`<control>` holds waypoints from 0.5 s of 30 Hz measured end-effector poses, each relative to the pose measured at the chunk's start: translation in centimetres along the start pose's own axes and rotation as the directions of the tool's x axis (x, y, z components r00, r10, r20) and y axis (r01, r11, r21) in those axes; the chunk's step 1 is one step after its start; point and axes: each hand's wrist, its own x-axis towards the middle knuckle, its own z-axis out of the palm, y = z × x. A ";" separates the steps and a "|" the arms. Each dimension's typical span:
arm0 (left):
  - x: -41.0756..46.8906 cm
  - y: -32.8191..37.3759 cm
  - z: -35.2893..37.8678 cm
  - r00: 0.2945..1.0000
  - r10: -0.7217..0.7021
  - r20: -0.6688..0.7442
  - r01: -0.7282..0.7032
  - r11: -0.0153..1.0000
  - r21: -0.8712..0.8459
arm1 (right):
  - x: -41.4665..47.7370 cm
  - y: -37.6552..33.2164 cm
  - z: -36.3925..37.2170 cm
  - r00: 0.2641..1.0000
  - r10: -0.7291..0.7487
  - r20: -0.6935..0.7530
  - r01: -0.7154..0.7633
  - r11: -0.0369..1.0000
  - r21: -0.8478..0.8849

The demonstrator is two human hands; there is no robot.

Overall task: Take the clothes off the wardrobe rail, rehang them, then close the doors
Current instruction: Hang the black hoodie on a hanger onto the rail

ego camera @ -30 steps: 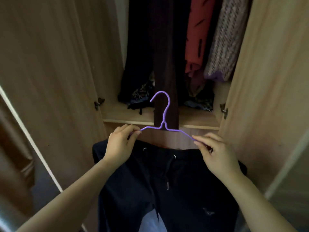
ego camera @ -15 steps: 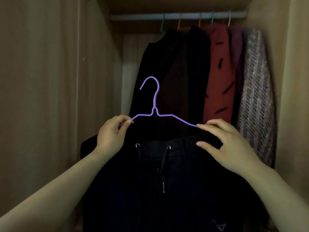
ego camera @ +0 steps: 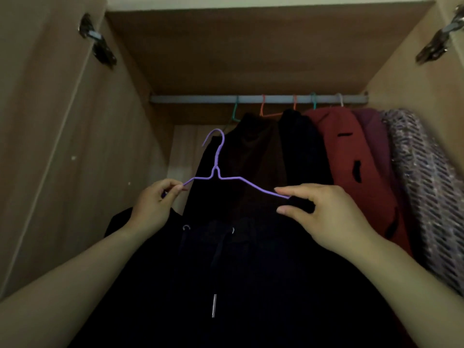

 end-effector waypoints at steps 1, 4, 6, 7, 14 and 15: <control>1.4 -0.3 0.5 1.000 0.007 -0.015 -0.007 1.000 -0.006 | 1.5 0.3 0.2 1.000 0.002 -0.007 -0.002 1.000 -0.015; 5.1 -1.4 1.7 0.999 0.026 -0.044 -0.027 0.999 -0.021 | 5.5 1.3 0.8 1.000 0.005 0.026 -0.003 0.998 -0.058; 6.9 -2.6 2.4 0.998 0.036 -0.050 -0.039 0.997 -0.066 | 7.3 1.8 1.6 0.999 -0.002 0.035 0.005 0.997 -0.079; 7.7 -3.4 2.8 0.998 0.042 -0.049 -0.046 0.995 -0.086 | 8.0 2.0 2.1 1.000 0.001 0.017 0.001 0.997 -0.078; 13.0 -9.5 4.8 0.996 0.090 -0.013 -0.091 0.985 -0.148 | 12.1 2.7 6.9 0.983 0.133 -0.128 -0.145 0.986 -0.084; 14.3 -9.8 5.0 0.995 0.097 -0.012 -0.098 0.986 -0.134 | 13.1 2.8 7.3 0.979 0.144 -0.142 -0.160 0.981 -0.108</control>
